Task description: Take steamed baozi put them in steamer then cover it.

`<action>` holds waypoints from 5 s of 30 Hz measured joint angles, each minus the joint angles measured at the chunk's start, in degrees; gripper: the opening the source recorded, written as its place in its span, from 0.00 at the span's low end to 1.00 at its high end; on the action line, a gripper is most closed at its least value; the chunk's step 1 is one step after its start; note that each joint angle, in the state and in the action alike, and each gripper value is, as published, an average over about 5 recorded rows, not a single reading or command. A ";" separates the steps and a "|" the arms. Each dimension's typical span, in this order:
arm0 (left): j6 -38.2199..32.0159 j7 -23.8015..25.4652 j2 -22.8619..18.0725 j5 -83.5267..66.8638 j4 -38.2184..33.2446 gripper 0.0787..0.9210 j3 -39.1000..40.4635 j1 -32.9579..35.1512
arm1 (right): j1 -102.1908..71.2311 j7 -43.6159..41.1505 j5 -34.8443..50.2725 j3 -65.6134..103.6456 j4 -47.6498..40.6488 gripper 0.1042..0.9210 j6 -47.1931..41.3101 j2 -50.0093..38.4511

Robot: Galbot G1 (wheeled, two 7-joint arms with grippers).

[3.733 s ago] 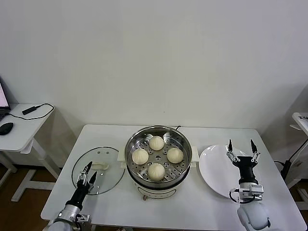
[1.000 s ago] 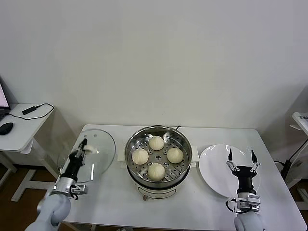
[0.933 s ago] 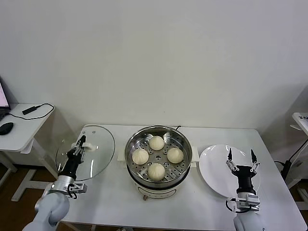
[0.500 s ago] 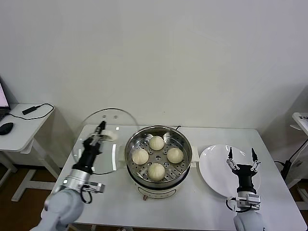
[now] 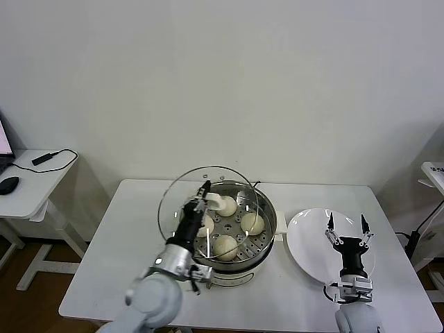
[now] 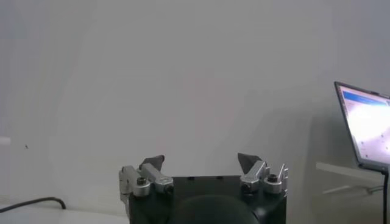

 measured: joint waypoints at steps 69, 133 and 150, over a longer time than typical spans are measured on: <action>11.94 14.68 -13.06 16.89 11.35 0.14 9.95 -6.10 | 1.14 -0.43 -1.03 -0.11 -2.06 0.88 -0.06 1.74; -22.38 -5.74 -0.72 -60.42 11.67 0.88 -23.50 5.13 | -2.90 -8.66 11.58 -0.44 2.67 0.88 -3.46 -0.77; -35.77 -4.55 -1.92 -73.44 19.20 0.88 -28.94 8.35 | -5.47 -11.43 15.61 0.80 3.19 0.88 -3.33 -0.57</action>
